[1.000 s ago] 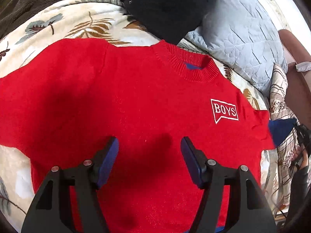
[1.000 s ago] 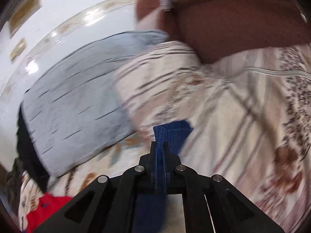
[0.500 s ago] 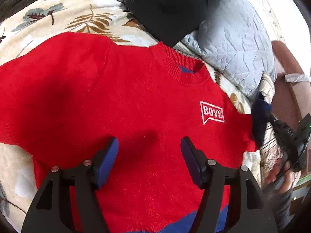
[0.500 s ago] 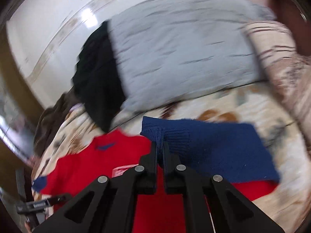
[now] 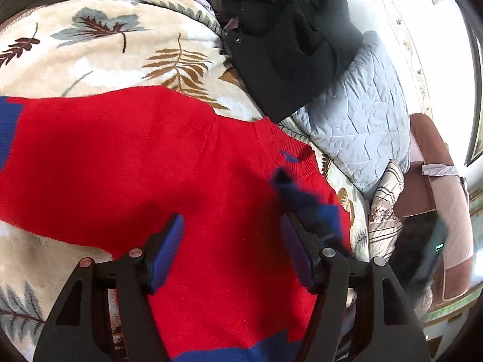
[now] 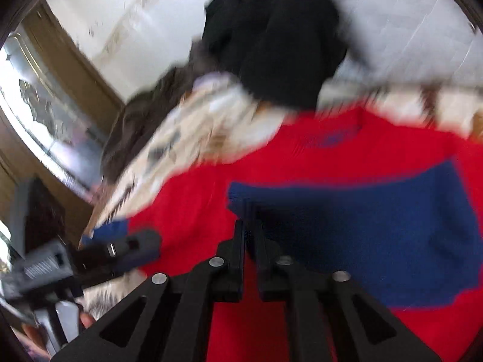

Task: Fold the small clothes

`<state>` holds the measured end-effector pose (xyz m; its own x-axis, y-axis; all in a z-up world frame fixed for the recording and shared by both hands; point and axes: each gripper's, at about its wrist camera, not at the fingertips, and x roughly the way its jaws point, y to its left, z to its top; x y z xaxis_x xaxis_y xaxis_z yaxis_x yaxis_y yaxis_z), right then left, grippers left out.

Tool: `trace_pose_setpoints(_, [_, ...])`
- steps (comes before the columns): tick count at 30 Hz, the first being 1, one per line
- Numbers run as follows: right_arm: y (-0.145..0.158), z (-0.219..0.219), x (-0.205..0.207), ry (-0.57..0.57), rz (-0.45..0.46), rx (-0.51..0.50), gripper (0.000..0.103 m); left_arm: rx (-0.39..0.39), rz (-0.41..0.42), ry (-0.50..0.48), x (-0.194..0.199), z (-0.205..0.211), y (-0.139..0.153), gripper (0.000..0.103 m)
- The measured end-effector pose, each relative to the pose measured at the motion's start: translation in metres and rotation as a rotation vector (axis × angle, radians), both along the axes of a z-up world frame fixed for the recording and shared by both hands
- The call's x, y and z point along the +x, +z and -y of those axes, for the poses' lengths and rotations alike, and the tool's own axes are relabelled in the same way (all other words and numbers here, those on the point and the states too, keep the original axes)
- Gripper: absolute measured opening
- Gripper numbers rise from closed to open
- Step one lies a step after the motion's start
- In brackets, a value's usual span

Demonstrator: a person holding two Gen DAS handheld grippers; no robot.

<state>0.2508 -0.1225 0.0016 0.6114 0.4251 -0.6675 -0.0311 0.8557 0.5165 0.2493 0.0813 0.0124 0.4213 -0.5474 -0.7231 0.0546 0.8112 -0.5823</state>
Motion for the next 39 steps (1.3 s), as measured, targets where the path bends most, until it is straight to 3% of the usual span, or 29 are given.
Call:
trace_pose_setpoints(2, [-0.014, -0.009, -0.009, 0.039, -0.078, 0.001, 0.01, -0.019, -0.019, -0.029, 0.001, 0.004, -0.004, 0.066])
trace_pose_setpoints(5, [-0.006, 0.008, -0.037, 0.028, -0.041, 0.015, 0.015, -0.066, -0.057, -0.094, 0.001, 0.017, -0.011, 0.066])
trace_pose_setpoints(7, [0.001, 0.037, -0.06, -0.023, -0.015, 0.033, 0.025, -0.082, -0.075, -0.13, 0.001, 0.028, -0.015, 0.066])
trace_pose_setpoints(13, [0.0, 0.162, -0.118, -0.359, -0.021, 0.021, 0.027, -0.06, -0.11, -0.187, -0.006, 0.072, -0.034, 0.072])
trace_pose_setpoints(14, [-0.003, 0.182, -0.126, -0.426, -0.028, 0.026, 0.027, -0.057, -0.091, -0.173, -0.008, 0.075, -0.034, 0.067])
trace_pose_setpoints(15, [-0.007, 0.204, -0.134, -0.499, -0.033, 0.039, 0.028, -0.043, -0.06, -0.155, -0.01, 0.079, -0.034, 0.037])
trace_pose_setpoints(16, [-0.011, 0.217, -0.138, -0.542, -0.039, 0.05, 0.031, -0.034, -0.042, -0.159, -0.01, 0.083, -0.033, 0.014])
trace_pose_setpoints(17, [-0.016, 0.23, -0.141, -0.575, -0.05, 0.065, 0.032, -0.032, -0.04, -0.174, -0.009, 0.087, -0.034, 0.0])
trace_pose_setpoints(23, [-0.044, 0.248, -0.117, -0.517, -0.089, 0.19, 0.032, -0.012, 0.042, -0.081, -0.011, 0.069, -0.018, 0.0])
trace_pose_setpoints(24, [-0.039, 0.244, -0.117, -0.475, -0.06, 0.191, 0.021, -0.012, 0.047, -0.074, -0.01, 0.065, -0.016, 0.0])
trace_pose_setpoints(25, [-0.029, 0.24, -0.118, -0.454, -0.012, 0.173, 0.018, -0.007, 0.048, -0.07, -0.008, 0.063, -0.015, 0.0])
trace_pose_setpoints(27, [-0.01, 0.234, -0.131, -0.446, 0.115, 0.158, 0.016, -0.001, 0.028, -0.055, -0.005, 0.057, -0.019, 0.0])
trace_pose_setpoints(29, [-0.007, 0.234, -0.141, -0.456, 0.147, 0.161, 0.016, -0.009, -0.014, -0.049, 0.0, 0.052, -0.027, 0.0])
trace_pose_setpoints(32, [-0.044, 0.236, -0.132, -0.486, -0.106, 0.013, 0.017, -0.029, -0.057, -0.032, 0.002, 0.045, -0.034, 0.0])
trace_pose_setpoints(34, [-0.042, 0.239, -0.138, -0.505, -0.055, 0.071, 0.023, -0.057, -0.079, -0.041, 0.0, 0.045, -0.034, 0.002])
trace_pose_setpoints(35, [-0.038, 0.24, -0.142, -0.523, -0.042, 0.086, 0.023, -0.075, -0.09, -0.053, -0.002, 0.047, -0.033, 0.011])
trace_pose_setpoints(37, [-0.031, 0.239, -0.149, -0.536, -0.015, 0.11, 0.023, -0.086, -0.091, -0.069, -0.007, 0.052, -0.03, 0.037])
trace_pose_setpoints(38, [-0.028, 0.237, -0.148, -0.524, -0.013, 0.108, 0.023, -0.088, -0.096, -0.087, -0.01, 0.058, -0.03, 0.059])
trace_pose_setpoints(39, [-0.024, 0.234, -0.148, -0.508, -0.016, 0.091, 0.024, -0.093, -0.103, -0.103, -0.012, 0.064, -0.03, 0.071])
